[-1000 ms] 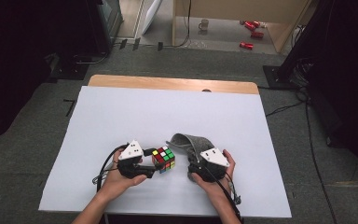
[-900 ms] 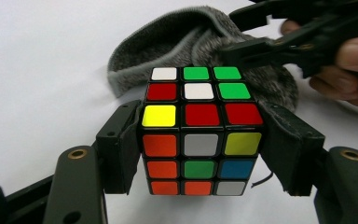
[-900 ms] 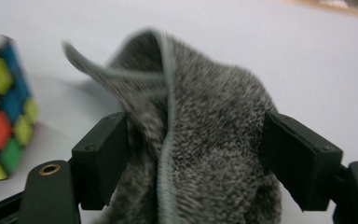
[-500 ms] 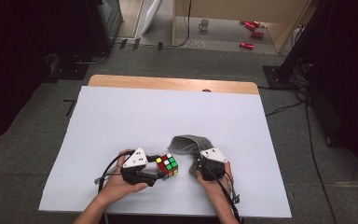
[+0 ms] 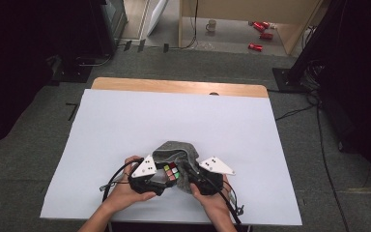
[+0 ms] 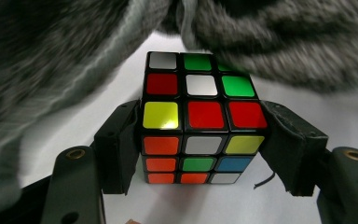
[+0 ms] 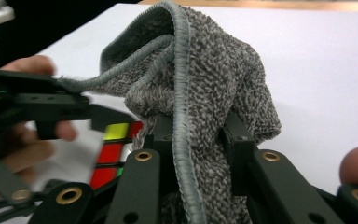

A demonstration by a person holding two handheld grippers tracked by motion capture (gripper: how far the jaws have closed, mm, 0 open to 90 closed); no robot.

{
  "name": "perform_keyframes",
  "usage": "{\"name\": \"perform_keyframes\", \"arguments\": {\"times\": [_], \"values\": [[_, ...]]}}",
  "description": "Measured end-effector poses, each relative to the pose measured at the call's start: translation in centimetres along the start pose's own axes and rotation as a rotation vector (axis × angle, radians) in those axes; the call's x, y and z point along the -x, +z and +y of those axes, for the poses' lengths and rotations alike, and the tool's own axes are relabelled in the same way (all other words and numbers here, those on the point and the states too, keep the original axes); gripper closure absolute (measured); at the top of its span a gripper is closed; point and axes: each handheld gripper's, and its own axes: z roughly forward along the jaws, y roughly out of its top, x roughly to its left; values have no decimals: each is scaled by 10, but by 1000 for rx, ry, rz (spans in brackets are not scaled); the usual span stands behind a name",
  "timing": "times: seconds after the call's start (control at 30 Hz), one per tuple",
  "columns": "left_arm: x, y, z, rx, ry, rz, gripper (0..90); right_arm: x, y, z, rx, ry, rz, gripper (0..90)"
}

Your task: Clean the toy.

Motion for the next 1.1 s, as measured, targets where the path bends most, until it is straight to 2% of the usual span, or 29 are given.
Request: {"name": "perform_keyframes", "arguments": {"times": [0.03,0.1,0.23,0.43,0.47,0.5,0.67,0.73,0.77,0.8,0.83,0.87,0.9,1.0,1.03,1.07,1.1], "values": [[0,0,0,0,0,0,339,0,0,0,0,0,0,730],[0,0,0,-1,0,0,340,-4,1,0,1,27,38,729],[0,1,1,-3,2,1,340,-9,3,0,-4,58,68,728],[1,1,1,-6,6,2,340,-17,6,-2,-7,46,84,724],[1,1,1,-4,6,3,340,-19,7,-2,-10,23,72,724],[1,1,1,-4,6,3,341,-19,7,-2,-10,23,72,724],[1,0,1,-4,8,3,344,-12,8,-1,-22,7,-5,726],[1,0,1,-5,9,2,344,-1,7,0,-34,33,-42,727],[1,0,1,-5,10,0,344,-1,7,0,-34,33,-42,727],[0,0,1,-5,11,-2,344,7,7,-1,-41,52,-66,727],[0,0,1,-5,11,-2,344,7,7,-1,-41,52,-66,727],[0,0,1,-5,11,-2,344,13,5,-1,-39,79,-59,726],[0,0,1,-5,11,-2,344,13,5,-1,-39,79,-59,726],[1,1,2,-5,10,-3,344,2,0,2,-6,60,4,723],[1,1,2,-5,10,-3,344,2,0,2,-6,60,4,723],[1,2,2,-8,14,-2,344,-7,1,2,-10,44,32,721],[1,2,2,-8,14,-2,344,-7,1,2,-10,44,32,721]]}}
